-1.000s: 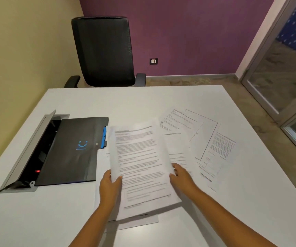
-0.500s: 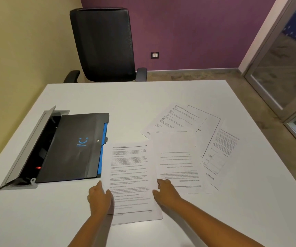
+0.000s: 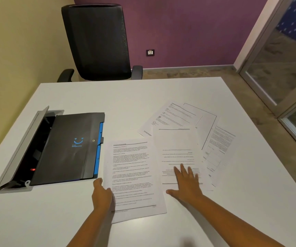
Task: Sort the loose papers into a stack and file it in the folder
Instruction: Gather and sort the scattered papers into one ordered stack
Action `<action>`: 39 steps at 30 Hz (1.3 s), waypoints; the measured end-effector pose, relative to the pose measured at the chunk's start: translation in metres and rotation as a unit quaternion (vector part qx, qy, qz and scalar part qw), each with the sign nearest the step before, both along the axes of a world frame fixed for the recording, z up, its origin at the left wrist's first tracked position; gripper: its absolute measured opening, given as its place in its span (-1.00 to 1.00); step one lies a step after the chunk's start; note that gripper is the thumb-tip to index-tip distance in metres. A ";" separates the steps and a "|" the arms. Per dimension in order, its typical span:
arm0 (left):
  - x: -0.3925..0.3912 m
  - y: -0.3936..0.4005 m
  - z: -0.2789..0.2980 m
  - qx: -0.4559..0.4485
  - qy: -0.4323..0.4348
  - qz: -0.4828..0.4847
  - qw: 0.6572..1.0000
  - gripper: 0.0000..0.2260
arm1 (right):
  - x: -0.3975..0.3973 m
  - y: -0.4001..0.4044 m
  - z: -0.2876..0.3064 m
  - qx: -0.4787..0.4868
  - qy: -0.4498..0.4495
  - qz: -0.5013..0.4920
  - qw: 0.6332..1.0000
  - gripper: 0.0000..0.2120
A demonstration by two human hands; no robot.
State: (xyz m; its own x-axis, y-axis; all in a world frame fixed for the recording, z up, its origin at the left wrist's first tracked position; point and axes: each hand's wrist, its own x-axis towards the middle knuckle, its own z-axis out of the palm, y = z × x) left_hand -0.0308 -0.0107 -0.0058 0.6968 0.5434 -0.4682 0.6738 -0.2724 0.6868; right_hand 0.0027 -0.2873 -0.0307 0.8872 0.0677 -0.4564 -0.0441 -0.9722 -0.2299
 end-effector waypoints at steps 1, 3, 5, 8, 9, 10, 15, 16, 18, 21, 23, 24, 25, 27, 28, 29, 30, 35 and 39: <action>-0.001 0.001 -0.001 0.000 -0.001 0.001 1.000 -0.56 | -0.001 -0.007 -0.004 -0.015 0.012 0.000 1.000 0.00; -0.002 0.002 -0.001 -0.001 -0.004 0.004 1.000 -0.57 | -0.001 -0.018 -0.010 -0.029 0.016 -0.008 0.999 0.03; -0.002 0.001 -0.003 -0.002 -0.005 0.004 1.000 -0.58 | 0.000 -0.019 -0.010 -0.037 0.015 0.000 0.999 0.02; 0.000 -0.001 -0.004 0.004 -0.003 0.008 1.000 -0.59 | 0.001 -0.016 -0.009 -0.036 0.016 -0.004 0.999 -0.05; 0.001 -0.001 -0.006 0.007 -0.004 0.009 1.000 -0.60 | 0.000 -0.014 -0.008 -0.030 0.013 -0.009 0.999 -0.10; 0.001 -0.001 -0.006 0.010 -0.005 0.008 1.000 -0.61 | -0.002 -0.012 -0.007 -0.027 0.004 -0.012 1.000 -0.17; 0.004 -0.004 -0.008 0.010 -0.003 0.000 1.000 -0.60 | -0.008 -0.010 0.005 0.018 -0.079 -0.060 0.995 -0.52; 0.005 -0.004 -0.007 0.023 -0.001 -0.002 1.000 -0.60 | -0.009 -0.009 0.009 0.059 -0.106 -0.092 0.988 -0.55; 0.007 -0.004 -0.004 0.085 0.019 0.002 0.996 -0.62 | -0.008 -0.007 0.021 0.146 -0.155 -0.150 0.966 -0.59; 0.011 -0.005 0.002 0.129 0.021 0.043 0.990 -0.62 | -0.003 0.002 0.041 0.195 -0.186 -0.143 0.953 -0.58; 0.016 -0.007 0.006 0.087 -0.026 0.033 0.995 -0.64 | -0.001 0.011 0.053 0.208 -0.199 -0.095 0.953 -0.60; 0.019 -0.009 0.008 0.046 -0.057 0.017 0.997 -0.66 | 0.000 0.016 0.057 0.210 -0.204 -0.067 0.954 -0.60; 0.021 -0.012 0.011 -0.007 -0.081 0.000 0.997 -0.68 | 0.000 0.022 0.061 0.208 -0.206 -0.038 0.955 -0.60; 0.027 -0.018 0.020 -0.125 -0.096 -0.006 0.988 -0.68 | 0.000 0.033 0.064 0.191 -0.203 0.015 0.960 -0.59; 0.031 -0.019 0.025 -0.174 -0.085 0.004 0.981 -0.66 | 0.001 0.038 0.064 0.181 -0.197 0.037 0.963 -0.59; 0.033 -0.020 0.027 -0.222 -0.077 0.019 0.972 -0.62 | 0.001 0.043 0.062 0.173 -0.187 0.053 0.966 -0.59; 0.034 -0.020 0.028 -0.276 -0.073 0.040 0.958 -0.58 | 0.001 0.047 0.060 0.165 -0.175 0.065 0.968 -0.58; 0.031 -0.014 0.020 -0.406 -0.040 0.061 0.911 -0.51 | 0.001 0.063 0.043 0.138 -0.091 0.109 0.980 -0.56; 0.026 -0.016 0.018 -0.349 0.015 -0.001 0.937 -0.78 | 0.002 0.064 0.031 0.185 -0.007 0.135 0.973 -0.46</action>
State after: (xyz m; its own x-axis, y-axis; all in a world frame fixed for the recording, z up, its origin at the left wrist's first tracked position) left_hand -0.0045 -0.0263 0.0119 0.6785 0.0968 -0.7282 0.6953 0.2354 0.6791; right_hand 0.0045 -0.2234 0.0006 0.8201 0.4564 -0.3451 0.2068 -0.7988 -0.5649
